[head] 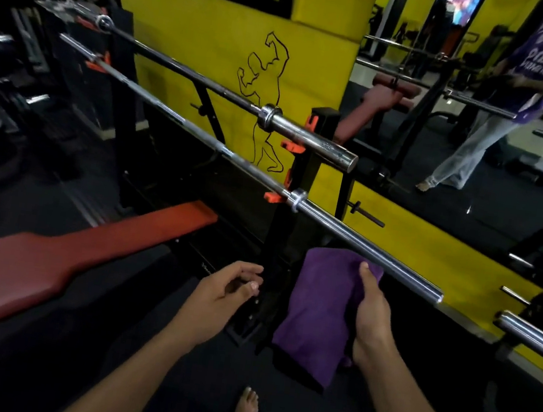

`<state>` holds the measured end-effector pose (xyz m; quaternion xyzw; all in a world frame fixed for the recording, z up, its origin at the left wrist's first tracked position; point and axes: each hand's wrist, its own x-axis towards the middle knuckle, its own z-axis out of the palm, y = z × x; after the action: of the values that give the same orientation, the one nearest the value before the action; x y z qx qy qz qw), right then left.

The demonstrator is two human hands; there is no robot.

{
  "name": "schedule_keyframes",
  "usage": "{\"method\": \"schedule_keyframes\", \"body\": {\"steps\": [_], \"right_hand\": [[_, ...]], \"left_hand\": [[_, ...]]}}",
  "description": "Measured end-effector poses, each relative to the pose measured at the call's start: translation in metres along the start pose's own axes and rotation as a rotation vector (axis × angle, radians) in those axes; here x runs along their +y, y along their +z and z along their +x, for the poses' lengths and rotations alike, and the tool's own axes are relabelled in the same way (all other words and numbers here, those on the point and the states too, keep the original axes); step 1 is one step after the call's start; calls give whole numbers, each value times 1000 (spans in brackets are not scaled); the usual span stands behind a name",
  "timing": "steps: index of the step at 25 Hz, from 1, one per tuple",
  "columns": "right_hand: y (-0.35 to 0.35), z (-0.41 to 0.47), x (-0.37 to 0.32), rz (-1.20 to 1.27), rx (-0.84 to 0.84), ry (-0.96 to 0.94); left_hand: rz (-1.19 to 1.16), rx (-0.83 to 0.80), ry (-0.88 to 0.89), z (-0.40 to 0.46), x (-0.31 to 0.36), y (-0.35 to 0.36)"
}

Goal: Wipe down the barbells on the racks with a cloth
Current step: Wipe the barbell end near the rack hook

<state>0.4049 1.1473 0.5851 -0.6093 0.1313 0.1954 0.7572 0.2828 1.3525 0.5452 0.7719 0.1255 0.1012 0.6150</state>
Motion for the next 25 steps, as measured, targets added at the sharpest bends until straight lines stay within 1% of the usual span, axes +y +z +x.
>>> {"method": "schedule_keyframes", "body": {"steps": [4, 9, 12, 16, 18, 20, 23, 25], "right_hand": [[41, 51, -16, 174, 22, 40], [86, 105, -42, 320, 43, 27], [104, 128, -59, 372, 55, -27], [115, 151, -71, 390, 112, -130], [119, 158, -73, 396, 177, -182], [124, 160, -71, 429, 281, -255], [136, 157, -67, 501, 470, -378], [147, 156, -67, 520, 550, -456]], "left_hand": [[188, -59, -4, 46, -9, -37], [357, -75, 69, 146, -2, -80], [395, -84, 133, 200, 4, -81], [357, -118, 184, 251, 4, -77], [356, -150, 227, 274, 3, -80], [353, -152, 297, 297, 1, -88], [483, -103, 472, 334, 3, -111], [586, -94, 534, 362, 9, -131]]}}
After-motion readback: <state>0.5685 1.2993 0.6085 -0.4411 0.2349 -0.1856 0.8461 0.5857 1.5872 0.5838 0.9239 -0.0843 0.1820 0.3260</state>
